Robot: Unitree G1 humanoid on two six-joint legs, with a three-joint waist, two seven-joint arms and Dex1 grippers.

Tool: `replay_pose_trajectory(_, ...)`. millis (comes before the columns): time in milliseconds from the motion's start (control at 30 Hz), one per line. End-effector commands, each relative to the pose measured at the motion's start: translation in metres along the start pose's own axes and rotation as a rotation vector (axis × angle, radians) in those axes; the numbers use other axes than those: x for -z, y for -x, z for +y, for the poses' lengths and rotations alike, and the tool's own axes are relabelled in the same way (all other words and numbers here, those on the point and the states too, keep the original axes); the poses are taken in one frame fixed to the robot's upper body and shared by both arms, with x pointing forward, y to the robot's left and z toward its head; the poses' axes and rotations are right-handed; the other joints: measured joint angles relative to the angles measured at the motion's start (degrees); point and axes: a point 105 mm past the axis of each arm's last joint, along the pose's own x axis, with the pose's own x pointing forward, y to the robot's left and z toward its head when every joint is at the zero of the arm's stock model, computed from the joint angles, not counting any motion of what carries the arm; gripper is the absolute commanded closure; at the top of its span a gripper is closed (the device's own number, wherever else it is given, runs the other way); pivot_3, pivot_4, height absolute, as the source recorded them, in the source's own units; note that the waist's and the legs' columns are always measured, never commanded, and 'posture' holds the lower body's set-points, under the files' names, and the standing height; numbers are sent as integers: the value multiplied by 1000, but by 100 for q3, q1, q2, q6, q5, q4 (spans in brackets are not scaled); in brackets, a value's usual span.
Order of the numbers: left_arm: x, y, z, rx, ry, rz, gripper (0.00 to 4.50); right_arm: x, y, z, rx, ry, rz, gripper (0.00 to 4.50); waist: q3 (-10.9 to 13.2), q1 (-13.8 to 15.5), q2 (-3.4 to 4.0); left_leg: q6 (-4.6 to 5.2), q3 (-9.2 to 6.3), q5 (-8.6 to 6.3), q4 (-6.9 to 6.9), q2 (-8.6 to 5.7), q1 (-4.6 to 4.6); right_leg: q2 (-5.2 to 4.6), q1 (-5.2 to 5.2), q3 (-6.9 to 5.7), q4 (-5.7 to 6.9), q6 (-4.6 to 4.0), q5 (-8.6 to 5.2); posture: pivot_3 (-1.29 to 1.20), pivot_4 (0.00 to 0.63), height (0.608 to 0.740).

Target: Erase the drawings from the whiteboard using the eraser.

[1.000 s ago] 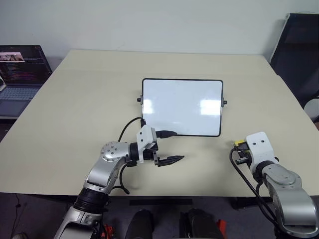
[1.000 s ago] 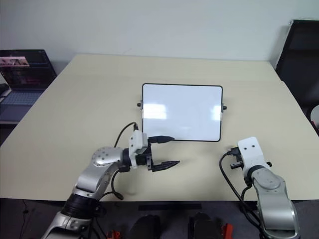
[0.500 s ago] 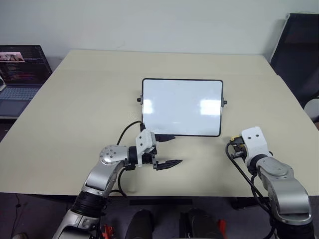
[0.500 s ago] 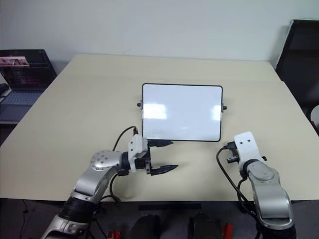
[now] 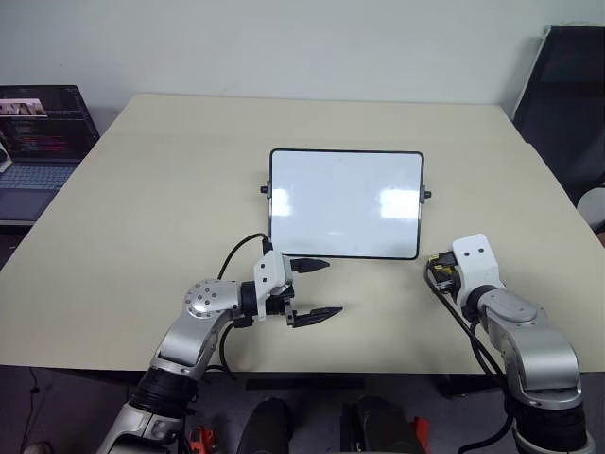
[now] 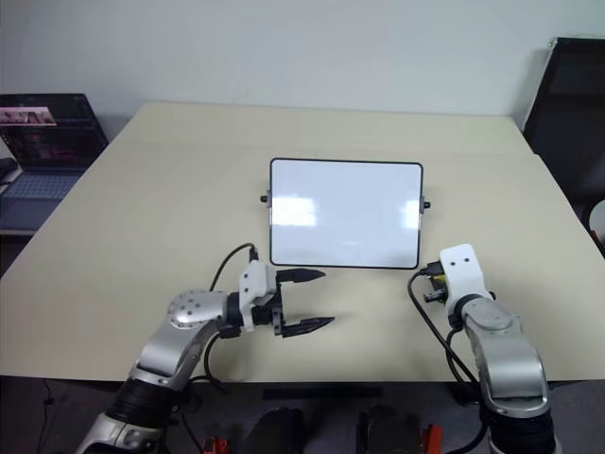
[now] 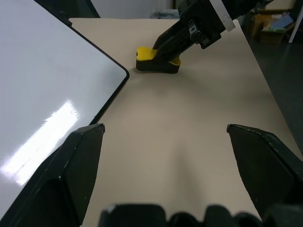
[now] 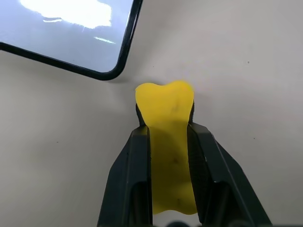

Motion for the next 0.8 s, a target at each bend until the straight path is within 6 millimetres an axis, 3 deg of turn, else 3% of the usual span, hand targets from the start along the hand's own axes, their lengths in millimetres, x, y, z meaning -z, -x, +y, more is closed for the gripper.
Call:
replay_pose_trajectory(33, -7, 3, 3, -18, -39, -19, 0, -8, 2, -5, 18, -7, -33, 3703, 0, 0, 0, 0, 0, 0, 0, 0, 0, 0, 0, 0, 0, 0, 0, 0, 150, 740)
replay_pose_trajectory(400, -9, 1, 6, -19, -49, -20, 0, -14, -6, -26, 50, 29, -33, 3703, 0, 0, 0, 0, 3, 0, 0, 0, 0, 1, 0, -1, 0, -1, 0, 0, 150, 740)
replay_pose_trajectory(800, -12, 4, 15, -59, -77, -21, 0, -20, -17, -29, 35, 29, -34, 3703, 0, -1, 0, 0, 4, 0, 0, 0, 0, 1, 0, 0, 0, -2, 1, 0, 150, 740)
